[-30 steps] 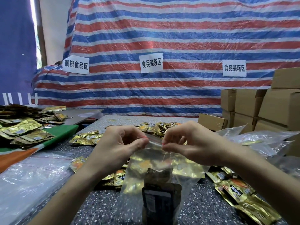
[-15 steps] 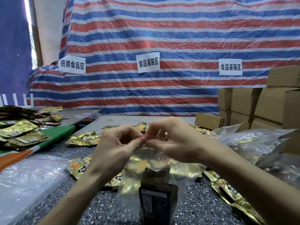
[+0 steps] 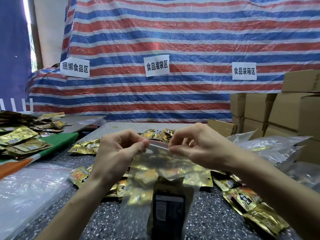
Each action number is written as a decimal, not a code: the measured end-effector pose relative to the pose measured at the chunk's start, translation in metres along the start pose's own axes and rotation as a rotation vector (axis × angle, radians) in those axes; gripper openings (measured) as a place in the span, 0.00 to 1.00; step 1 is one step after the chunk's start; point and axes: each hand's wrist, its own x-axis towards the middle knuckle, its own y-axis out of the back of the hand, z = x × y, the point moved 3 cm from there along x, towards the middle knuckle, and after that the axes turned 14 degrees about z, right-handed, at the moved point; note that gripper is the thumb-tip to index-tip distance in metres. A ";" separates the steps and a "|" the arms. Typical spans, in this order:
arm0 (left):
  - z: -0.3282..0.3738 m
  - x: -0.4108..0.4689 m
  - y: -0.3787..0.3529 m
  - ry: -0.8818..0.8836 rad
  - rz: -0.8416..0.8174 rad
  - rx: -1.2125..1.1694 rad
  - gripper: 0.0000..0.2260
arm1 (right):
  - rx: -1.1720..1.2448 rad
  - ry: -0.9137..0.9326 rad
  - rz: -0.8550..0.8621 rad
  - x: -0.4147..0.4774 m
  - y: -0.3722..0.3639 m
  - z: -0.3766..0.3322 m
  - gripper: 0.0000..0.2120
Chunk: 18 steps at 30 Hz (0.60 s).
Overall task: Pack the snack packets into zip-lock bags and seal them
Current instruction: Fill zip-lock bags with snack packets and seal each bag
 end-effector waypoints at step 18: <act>-0.018 0.006 0.018 0.051 0.051 0.009 0.04 | -0.223 0.018 -0.175 -0.040 0.005 0.043 0.07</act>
